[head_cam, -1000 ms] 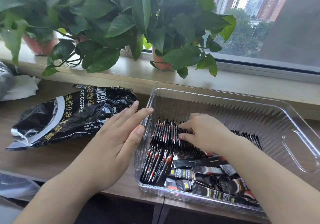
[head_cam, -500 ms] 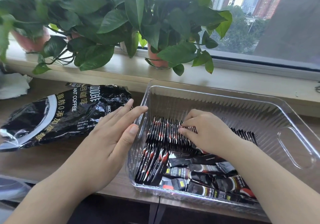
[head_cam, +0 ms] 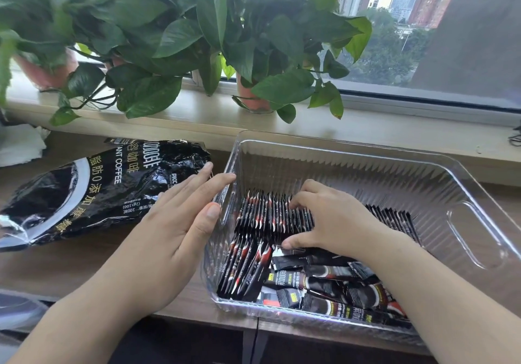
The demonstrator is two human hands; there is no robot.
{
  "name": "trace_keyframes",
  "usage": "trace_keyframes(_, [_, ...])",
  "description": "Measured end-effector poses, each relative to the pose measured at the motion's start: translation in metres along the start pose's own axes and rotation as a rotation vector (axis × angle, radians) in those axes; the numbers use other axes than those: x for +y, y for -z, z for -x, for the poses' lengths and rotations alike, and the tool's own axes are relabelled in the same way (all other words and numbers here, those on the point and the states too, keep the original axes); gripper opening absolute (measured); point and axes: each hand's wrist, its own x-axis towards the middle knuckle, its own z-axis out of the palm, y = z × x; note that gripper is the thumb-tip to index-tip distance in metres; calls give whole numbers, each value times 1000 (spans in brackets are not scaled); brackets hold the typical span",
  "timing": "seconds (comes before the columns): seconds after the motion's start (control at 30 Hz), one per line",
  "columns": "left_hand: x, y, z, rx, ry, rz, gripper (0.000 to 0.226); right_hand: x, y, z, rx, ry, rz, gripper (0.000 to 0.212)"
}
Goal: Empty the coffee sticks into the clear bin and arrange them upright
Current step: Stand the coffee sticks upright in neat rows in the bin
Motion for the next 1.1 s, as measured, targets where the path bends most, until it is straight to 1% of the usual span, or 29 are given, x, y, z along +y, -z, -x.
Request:
trace_keyframes(0.07, [0,0,0,4,-10,5,49,-1,6,6,67,20,-69,75])
trace_keyframes(0.13, [0,0,0,0,-18,7,48,-4,14,16,111,59,-129,61])
trace_keyframes(0.17, [0,0,0,-3,-17,9,48,-7,17,23,79,84,-125,51])
trace_keyframes(0.23, [0,0,-1,-4,-26,11,48,-13,21,36,-67,133,-55,39])
trace_keyframes(0.3, [1,0,-1,0,-40,9,48,-19,19,46,-213,154,56,43])
trace_keyframes(0.37, [2,-1,0,5,-44,9,49,-23,14,51,-291,145,153,52])
trace_keyframes(0.6, [2,0,0,9,-24,-6,50,-24,4,52,-341,170,194,63])
trace_keyframes(0.83, [4,-1,1,11,-9,10,51,-31,4,49,-384,190,252,50])
trace_keyframes(0.97, [5,1,1,8,-1,7,51,-32,8,51,-358,207,214,41])
trace_keyframes(1.1, [6,1,1,2,15,-10,49,-30,12,54,-324,209,160,38])
